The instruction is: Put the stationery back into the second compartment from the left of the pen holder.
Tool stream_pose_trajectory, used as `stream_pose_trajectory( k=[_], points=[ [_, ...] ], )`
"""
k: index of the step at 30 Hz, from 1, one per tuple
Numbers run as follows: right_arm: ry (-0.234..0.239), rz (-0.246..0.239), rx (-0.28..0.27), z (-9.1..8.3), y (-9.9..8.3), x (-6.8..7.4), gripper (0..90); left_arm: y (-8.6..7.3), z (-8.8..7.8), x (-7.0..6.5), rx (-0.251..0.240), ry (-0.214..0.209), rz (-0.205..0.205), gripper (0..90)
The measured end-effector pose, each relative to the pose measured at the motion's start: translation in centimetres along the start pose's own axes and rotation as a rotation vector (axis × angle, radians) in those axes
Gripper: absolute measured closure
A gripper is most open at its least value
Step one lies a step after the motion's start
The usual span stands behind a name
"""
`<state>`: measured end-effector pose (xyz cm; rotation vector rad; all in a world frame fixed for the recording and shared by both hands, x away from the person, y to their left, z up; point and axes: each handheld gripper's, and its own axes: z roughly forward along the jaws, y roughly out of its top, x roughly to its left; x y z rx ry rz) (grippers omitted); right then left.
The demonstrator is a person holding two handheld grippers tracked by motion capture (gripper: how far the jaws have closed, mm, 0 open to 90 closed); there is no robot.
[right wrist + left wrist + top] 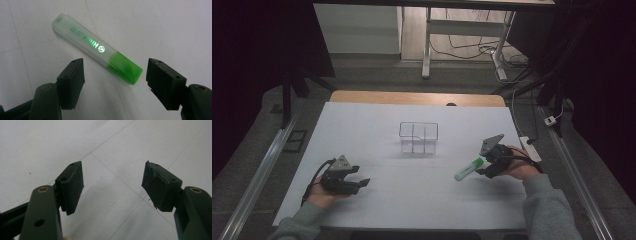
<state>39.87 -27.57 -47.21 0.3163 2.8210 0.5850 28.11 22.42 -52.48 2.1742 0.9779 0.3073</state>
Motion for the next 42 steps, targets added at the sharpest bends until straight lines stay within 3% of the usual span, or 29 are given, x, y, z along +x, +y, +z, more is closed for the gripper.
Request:
stream_pose_trajectory(
  k=[21, 28, 32, 42],
  points=[
    [0.078, -0.222, 0.102, 1.9, 1.6, -1.1, 34.9, -0.1, 0.2, 0.1, 0.011, -0.002, 0.005, 33.3],
    [0.126, -0.264, 0.166, 3.1, 2.2, -1.4, 35.5, -0.1, 0.1, 0.2, 0.008, -0.003, 0.005, 33.5],
    [0.158, -0.295, 0.190, 3.5, 2.5, -1.6, 40.5, -0.1, 0.1, 0.2, 0.009, -0.005, 0.001, 33.5],
    [0.264, -0.297, 0.221, 3.9, 3.0, -2.3, 54.2, -0.1, 0.2, 0.2, 0.010, -0.006, 0.007, 33.5]
  ],
)
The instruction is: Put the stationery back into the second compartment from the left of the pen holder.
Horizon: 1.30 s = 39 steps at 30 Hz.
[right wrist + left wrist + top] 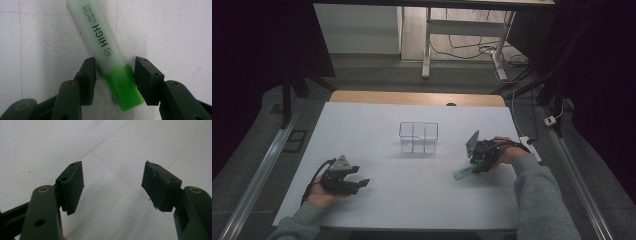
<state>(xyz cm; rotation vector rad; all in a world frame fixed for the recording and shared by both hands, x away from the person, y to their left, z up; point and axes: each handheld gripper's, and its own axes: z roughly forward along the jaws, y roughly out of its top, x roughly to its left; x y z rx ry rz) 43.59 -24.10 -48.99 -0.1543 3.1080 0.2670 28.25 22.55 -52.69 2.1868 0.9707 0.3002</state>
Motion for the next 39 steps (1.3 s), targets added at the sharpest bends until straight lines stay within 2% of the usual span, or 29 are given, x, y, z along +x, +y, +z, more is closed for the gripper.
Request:
stream_pose_trajectory(
  k=[4, 10, 14, 19, 21, 22, 24, 26, 32, 39],
  points=[
    [0.012, -0.035, -0.018, -0.1, -0.2, 0.2, 66.4, 0.0, 0.0, 0.0, 0.000, 0.000, 0.002, 33.5],
    [-0.035, -0.054, -0.040, -0.2, -0.4, 0.9, 66.8, 0.0, -0.1, 0.0, -0.003, 0.000, 0.002, 33.6],
    [-0.067, -0.037, -0.048, -0.3, -0.5, 1.3, 66.8, 0.0, -0.1, -0.1, -0.007, 0.001, 0.001, 33.8],
    [-0.088, 0.014, -0.119, -0.5, -0.6, 1.9, 66.9, 0.0, -0.1, 0.0, -0.008, 0.002, 0.001, 33.9],
    [-0.109, 0.041, -0.156, -0.7, -0.6, 2.1, 66.9, 0.0, -0.1, 0.0, -0.007, 0.002, 0.001, 33.9],
    [-0.116, 0.069, -0.171, -0.9, -0.7, 2.2, 66.9, 0.1, -0.1, 0.0, -0.006, 0.002, 0.002, 33.9],
    [-0.104, 0.110, -0.197, -1.1, -0.7, 2.3, 66.9, 0.1, -0.1, -0.1, -0.008, 0.002, 0.002, 33.9],
    [-0.103, 0.120, -0.232, -1.2, -0.8, 2.3, 66.9, 0.1, -0.1, -0.1, -0.008, 0.002, 0.002, 33.9],
    [-0.104, 0.206, -0.276, -1.2, -0.6, 2.7, 66.8, 0.1, 0.0, -0.1, -0.007, 0.001, 0.005, 33.9],
    [-0.110, 0.245, -0.330, -1.2, 0.7, 4.0, 66.8, 0.2, 0.0, -0.1, -0.010, 0.003, 0.006, 34.0]
  ],
)
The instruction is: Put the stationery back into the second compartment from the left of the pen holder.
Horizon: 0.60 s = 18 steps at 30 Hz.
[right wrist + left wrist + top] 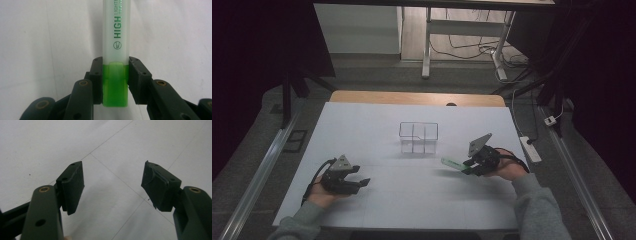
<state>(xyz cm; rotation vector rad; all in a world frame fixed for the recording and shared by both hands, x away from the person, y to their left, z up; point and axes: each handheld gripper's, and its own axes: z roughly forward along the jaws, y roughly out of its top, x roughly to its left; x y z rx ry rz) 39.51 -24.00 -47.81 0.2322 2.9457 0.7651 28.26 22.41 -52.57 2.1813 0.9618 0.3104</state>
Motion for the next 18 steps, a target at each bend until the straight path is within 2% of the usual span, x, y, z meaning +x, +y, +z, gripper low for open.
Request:
stream_pose_trajectory(
  k=[12, 15, 18],
  points=[
    [-0.030, 0.121, -0.137, 0.0, 1.3, 2.1, 66.8, 0.1, 0.0, -0.1, -0.004, 0.003, 0.005, 34.1],
    [-0.013, 0.154, -0.163, 0.2, 1.6, 2.5, 66.8, 0.1, -0.1, -0.1, -0.006, 0.005, 0.006, 34.2],
    [-0.010, 0.148, -0.163, 0.5, 2.0, 3.0, 66.8, 0.1, -0.1, -0.1, -0.008, 0.007, 0.006, 34.2]
  ],
)
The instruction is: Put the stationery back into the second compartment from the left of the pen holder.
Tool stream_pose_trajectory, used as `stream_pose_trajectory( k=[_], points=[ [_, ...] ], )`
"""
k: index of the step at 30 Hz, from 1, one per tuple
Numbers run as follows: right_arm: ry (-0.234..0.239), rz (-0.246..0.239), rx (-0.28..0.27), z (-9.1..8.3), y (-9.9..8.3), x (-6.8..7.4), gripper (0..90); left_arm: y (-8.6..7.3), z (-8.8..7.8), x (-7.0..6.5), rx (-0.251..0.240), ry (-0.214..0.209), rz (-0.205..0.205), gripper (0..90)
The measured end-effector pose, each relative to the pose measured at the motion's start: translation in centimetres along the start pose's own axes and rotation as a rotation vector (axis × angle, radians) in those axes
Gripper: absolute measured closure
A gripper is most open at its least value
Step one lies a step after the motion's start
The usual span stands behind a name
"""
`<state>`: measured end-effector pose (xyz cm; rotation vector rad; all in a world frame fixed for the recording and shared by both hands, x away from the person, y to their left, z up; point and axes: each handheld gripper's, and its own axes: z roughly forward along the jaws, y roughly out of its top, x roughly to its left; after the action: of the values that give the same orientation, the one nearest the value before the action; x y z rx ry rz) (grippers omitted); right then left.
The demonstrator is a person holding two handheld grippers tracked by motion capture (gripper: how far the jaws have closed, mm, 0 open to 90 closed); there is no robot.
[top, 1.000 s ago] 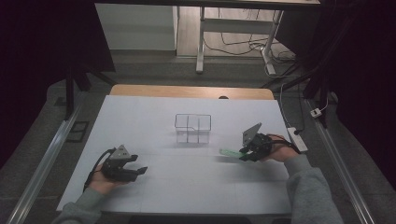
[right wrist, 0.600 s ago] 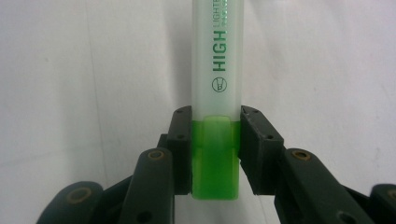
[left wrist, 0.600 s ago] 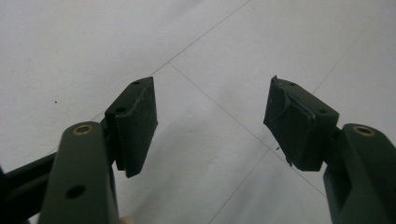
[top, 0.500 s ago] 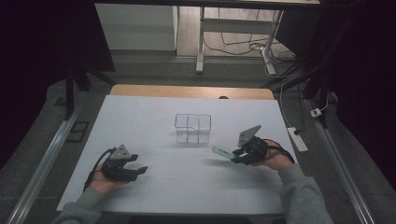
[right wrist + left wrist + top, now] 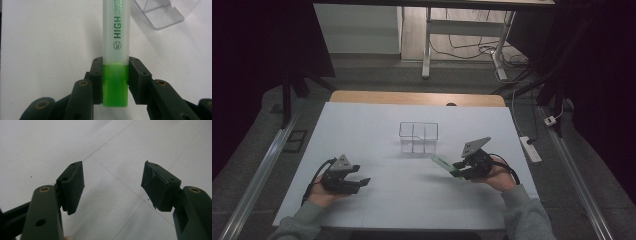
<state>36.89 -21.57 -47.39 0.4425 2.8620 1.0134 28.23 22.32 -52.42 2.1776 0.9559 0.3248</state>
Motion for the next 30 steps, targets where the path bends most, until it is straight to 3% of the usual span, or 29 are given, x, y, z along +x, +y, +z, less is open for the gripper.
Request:
stream_pose_trajectory(
  k=[4, 11, 18, 30],
  points=[
    [-0.001, -0.020, 0.012, 0.5, 0.5, 0.7, 66.8, 0.2, -0.2, -0.1, -0.019, -0.017, -0.005, 34.2],
    [0.009, -0.010, 0.011, 1.2, 0.9, 1.2, 66.8, 0.4, -0.4, -0.3, -0.026, -0.006, 0.005, 34.3],
    [0.014, -0.019, 0.027, 1.8, 1.7, 1.7, 66.7, 1.2, -0.4, -1.1, -0.025, 0.006, 0.058, 34.3],
    [0.036, -0.043, 0.062, 2.9, 2.6, 2.7, 66.7, 3.1, -0.1, -2.9, -0.039, -0.011, 0.138, 34.1]
  ],
)
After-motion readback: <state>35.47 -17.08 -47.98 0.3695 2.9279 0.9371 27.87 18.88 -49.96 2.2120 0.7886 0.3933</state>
